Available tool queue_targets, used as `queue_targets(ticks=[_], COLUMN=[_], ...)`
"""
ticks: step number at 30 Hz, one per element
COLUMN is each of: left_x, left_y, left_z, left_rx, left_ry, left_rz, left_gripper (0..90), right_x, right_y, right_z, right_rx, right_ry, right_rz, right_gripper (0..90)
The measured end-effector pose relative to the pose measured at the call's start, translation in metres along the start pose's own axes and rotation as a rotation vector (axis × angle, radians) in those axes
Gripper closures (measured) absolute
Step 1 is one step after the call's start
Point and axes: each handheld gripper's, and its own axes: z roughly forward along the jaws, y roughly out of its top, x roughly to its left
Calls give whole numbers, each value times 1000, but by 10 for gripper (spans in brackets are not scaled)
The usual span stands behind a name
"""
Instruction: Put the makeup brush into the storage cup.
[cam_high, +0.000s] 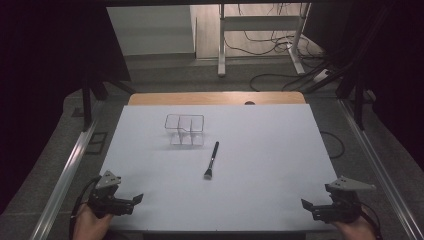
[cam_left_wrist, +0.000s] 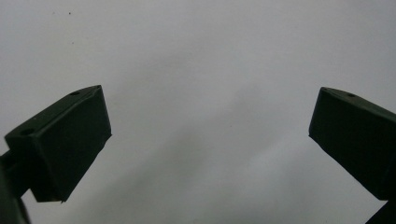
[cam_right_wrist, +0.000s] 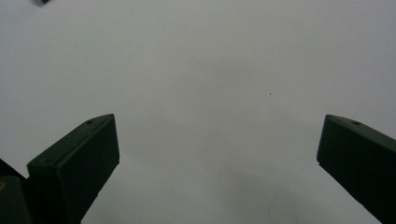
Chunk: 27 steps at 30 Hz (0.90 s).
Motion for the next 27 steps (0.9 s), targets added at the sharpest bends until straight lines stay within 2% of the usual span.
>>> queue_targets(ticks=[6,14,20,27], left_x=[2,2,3,0], left_y=[-1,-1,0,1], left_z=[1,2,1,2], left_rx=[7,15,13,21], left_ry=[-17,-36,-46,-26], left_rz=[-26,-44,-56,-32], left_gripper=[0,0,0,0], right_x=[1,2,4,5], right_y=[1,1,1,1], right_z=[3,4,5,6], right_rx=[14,18,36,39], right_ry=[6,8,9,10], right_rz=[-23,-30,-55,-61], right_gripper=[0,0,0,0])
